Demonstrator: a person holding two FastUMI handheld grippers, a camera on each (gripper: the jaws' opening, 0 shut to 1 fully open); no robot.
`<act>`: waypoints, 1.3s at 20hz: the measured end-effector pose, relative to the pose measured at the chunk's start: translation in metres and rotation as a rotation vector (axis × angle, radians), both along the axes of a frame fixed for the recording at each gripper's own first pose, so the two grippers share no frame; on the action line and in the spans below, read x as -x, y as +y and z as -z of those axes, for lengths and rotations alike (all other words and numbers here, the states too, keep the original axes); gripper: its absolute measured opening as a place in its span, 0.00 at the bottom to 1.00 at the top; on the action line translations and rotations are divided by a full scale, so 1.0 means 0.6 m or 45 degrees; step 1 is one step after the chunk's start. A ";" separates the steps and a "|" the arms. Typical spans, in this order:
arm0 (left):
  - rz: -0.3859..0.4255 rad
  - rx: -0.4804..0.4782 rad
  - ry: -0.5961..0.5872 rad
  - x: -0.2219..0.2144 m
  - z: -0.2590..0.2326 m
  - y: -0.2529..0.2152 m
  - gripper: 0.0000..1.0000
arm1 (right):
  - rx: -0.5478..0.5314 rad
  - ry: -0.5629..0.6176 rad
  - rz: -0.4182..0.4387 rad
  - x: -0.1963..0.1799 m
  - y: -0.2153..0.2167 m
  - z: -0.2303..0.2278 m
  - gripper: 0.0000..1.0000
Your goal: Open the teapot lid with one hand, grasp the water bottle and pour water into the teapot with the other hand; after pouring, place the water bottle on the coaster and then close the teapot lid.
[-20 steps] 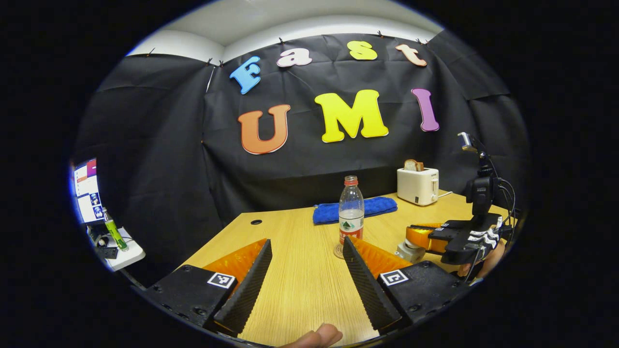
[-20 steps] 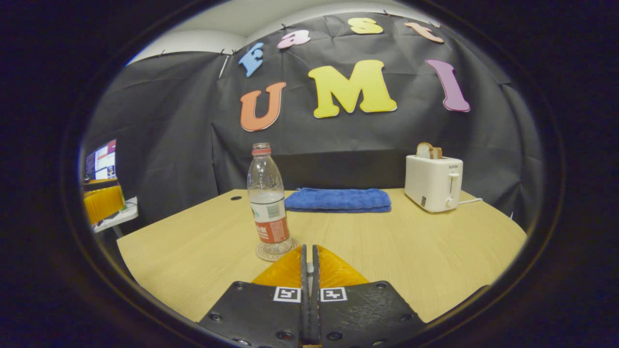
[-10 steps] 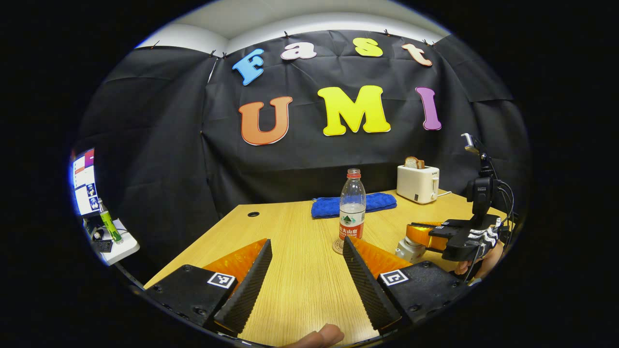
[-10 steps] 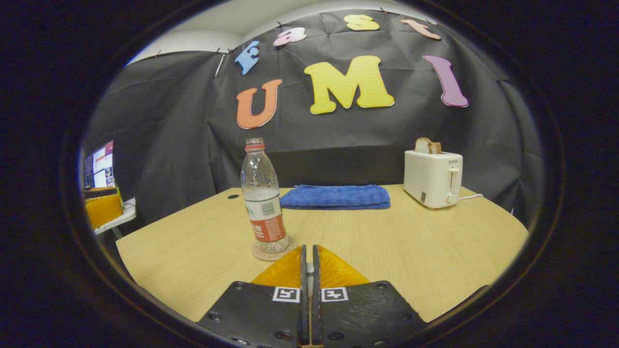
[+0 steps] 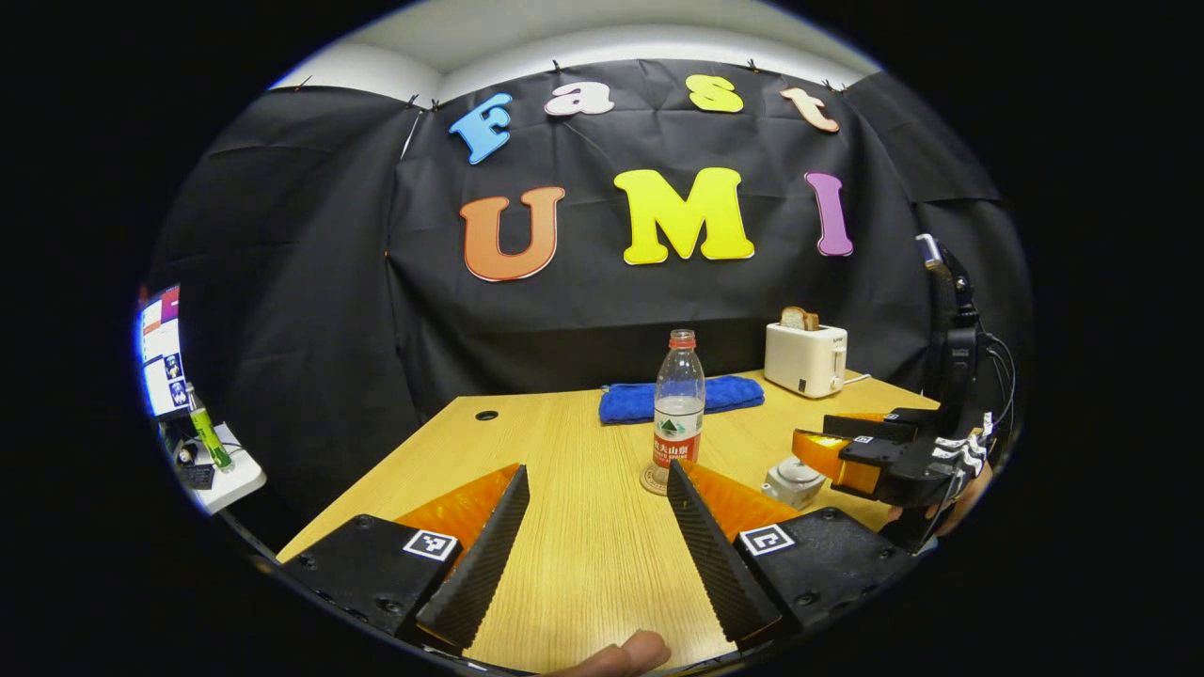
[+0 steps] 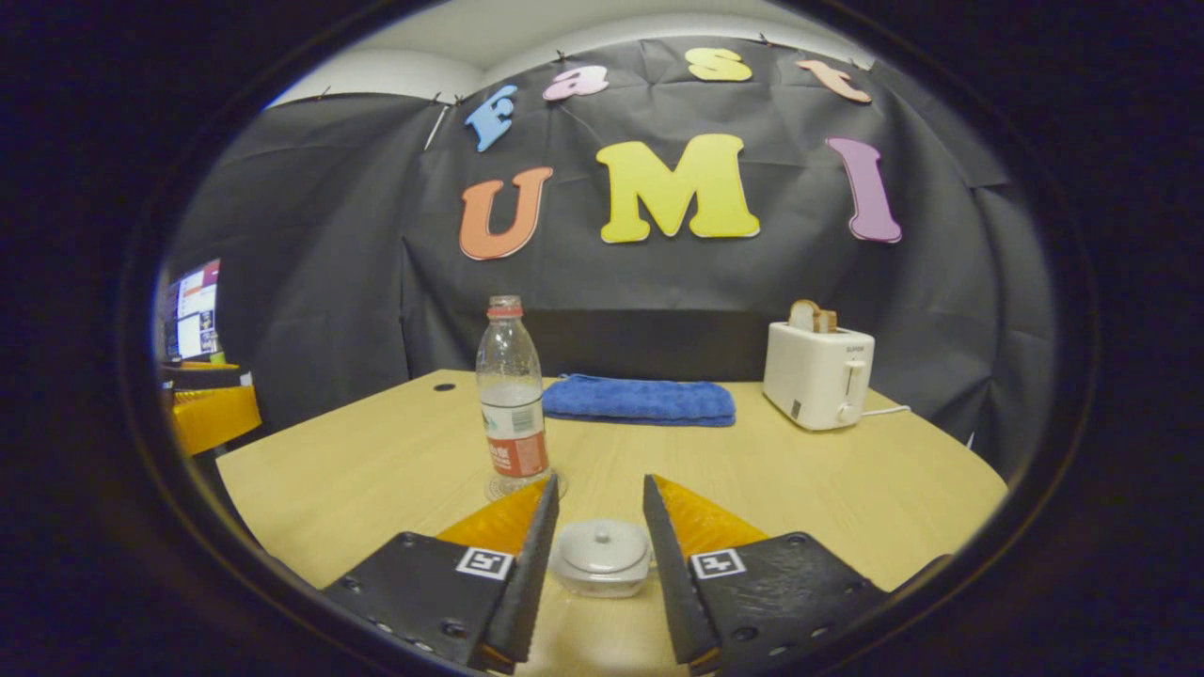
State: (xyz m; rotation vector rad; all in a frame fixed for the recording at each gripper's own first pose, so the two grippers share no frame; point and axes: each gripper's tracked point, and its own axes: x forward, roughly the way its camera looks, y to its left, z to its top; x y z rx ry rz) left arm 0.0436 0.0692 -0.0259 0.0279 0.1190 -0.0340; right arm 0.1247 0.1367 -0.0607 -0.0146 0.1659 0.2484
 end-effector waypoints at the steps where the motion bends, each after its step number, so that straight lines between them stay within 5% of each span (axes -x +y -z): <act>1: -0.004 0.005 -0.003 0.002 -0.003 0.004 0.93 | 0.012 -0.002 0.004 0.014 -0.006 -0.005 0.74; 3: -0.024 0.022 -0.005 0.005 -0.007 0.013 0.93 | 0.030 -0.026 -0.010 0.047 -0.015 -0.022 0.97; 9: -0.120 0.132 -0.063 0.027 -0.049 0.024 0.94 | 0.045 -0.065 0.074 0.147 -0.093 -0.062 0.98; 12: -0.055 0.167 -0.074 0.047 -0.063 -0.010 0.94 | 0.017 -0.060 0.113 0.184 -0.125 -0.085 0.97; 18: -0.034 -0.007 -0.102 0.075 -0.075 -0.051 0.94 | -0.005 -0.120 0.164 0.238 -0.176 -0.118 0.98; 26: -0.066 -0.022 -0.095 0.074 -0.062 -0.096 0.94 | -0.029 -0.141 0.173 0.245 -0.212 -0.112 0.97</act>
